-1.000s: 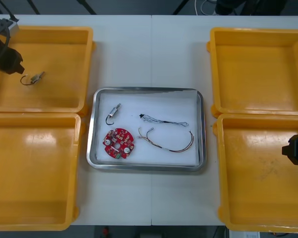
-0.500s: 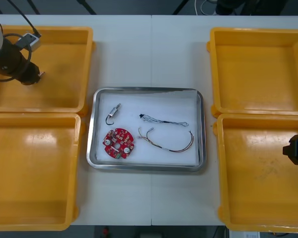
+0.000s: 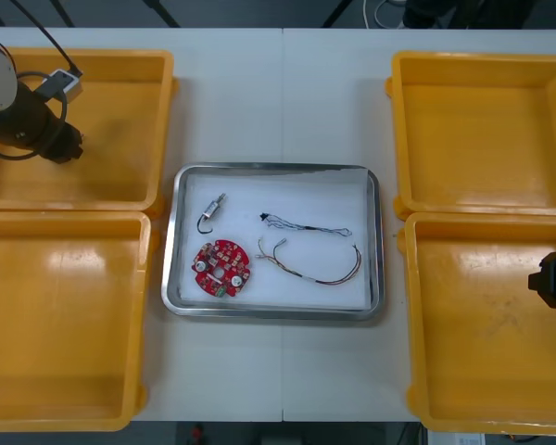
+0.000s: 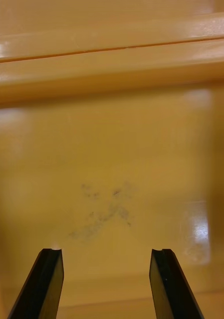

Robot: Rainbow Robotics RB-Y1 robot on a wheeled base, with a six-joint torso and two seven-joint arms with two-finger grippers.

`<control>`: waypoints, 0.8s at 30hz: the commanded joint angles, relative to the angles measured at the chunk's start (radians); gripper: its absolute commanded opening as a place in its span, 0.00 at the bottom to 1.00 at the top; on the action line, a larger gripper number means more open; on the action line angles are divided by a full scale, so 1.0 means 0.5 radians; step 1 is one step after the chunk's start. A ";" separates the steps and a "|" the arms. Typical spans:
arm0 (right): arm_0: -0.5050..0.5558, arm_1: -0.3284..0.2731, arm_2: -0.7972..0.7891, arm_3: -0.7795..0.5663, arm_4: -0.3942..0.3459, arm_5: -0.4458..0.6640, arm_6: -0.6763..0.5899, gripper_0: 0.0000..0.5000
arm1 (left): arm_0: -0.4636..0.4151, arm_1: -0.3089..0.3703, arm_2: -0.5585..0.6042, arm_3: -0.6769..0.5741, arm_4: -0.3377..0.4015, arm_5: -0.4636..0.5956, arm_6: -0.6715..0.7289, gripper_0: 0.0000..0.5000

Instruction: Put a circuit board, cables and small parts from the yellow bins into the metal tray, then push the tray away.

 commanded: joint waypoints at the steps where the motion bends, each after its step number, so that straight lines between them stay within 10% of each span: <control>1: 0.035 0.000 0.033 -0.024 0.007 0.006 -0.108 1.00 | -0.003 -0.035 -0.057 0.033 -0.003 -0.104 -0.127 1.00; 7: 0.035 0.000 0.042 -0.024 0.007 0.006 -0.114 1.00 | -0.003 -0.035 -0.109 0.054 0.018 -0.147 -0.118 0.98; 9: 0.035 0.000 0.045 -0.024 0.007 0.006 -0.120 1.00 | -0.003 -0.035 -0.109 0.057 0.028 -0.147 -0.115 0.06; 10: 0.035 0.000 0.045 -0.021 0.007 0.006 -0.120 1.00 | -0.003 -0.035 -0.109 0.057 0.031 -0.147 -0.115 0.00; 24: 0.035 0.000 0.058 -0.024 -0.003 0.006 -0.132 1.00 | -0.015 -0.023 0.191 0.048 0.074 0.138 -0.016 0.00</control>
